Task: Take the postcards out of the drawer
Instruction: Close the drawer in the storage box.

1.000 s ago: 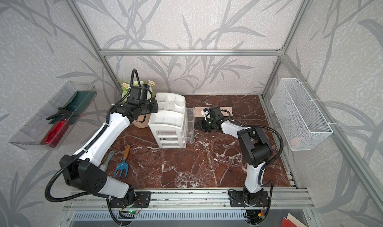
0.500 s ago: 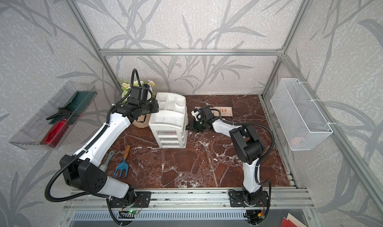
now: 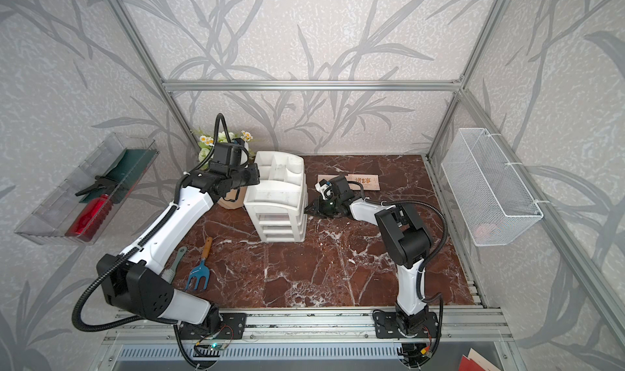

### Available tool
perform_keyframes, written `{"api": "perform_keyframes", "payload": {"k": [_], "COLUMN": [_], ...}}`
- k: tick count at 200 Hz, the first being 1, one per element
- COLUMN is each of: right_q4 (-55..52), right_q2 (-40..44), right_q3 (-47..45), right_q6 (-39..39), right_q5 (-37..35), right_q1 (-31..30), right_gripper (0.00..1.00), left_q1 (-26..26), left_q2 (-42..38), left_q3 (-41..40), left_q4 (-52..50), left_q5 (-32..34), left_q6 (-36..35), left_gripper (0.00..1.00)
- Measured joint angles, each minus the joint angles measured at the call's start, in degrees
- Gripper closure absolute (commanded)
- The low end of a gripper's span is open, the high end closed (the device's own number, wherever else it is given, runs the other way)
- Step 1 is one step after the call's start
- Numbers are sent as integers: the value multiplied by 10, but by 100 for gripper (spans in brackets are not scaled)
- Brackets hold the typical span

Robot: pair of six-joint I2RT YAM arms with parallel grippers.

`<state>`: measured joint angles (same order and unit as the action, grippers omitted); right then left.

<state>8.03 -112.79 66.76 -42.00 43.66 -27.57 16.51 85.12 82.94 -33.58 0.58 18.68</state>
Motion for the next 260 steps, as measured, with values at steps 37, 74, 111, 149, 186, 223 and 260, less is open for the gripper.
{"api": "perform_keyframes", "payload": {"k": [37, 74, 111, 149, 186, 223, 260], "right_q4": [51, 148, 297, 389, 437, 487, 511], "right_q2": [3, -1, -60, -119, -127, -144, -164], "right_q3": [-41, -82, -101, -106, -106, -105, -97], "right_q6": [-22, -67, -146, -202, -231, -257, -281], "right_q5": [14, 34, 56, 66, 73, 78, 83], "right_q1": [14, 35, 48, 49, 47, 44, 42], "right_gripper": [70, 63, 57, 48, 42, 40, 39], "left_q1": [0, 0, 0, -1, -1, -1, -1], "left_q2": [-1, -1, -1, -1, -1, -1, -1], "left_q3": [-2, -2, -2, -2, -2, -2, -2], "left_q4": [2, 2, 2, 2, 2, 2, 2], "left_q5": [0, 0, -3, -5, -5, -5, -5], "left_q6": [0, -2, -6, -6, -6, -6, -6], "left_gripper": [100, 100, 100, 100, 100, 100, 100]}}
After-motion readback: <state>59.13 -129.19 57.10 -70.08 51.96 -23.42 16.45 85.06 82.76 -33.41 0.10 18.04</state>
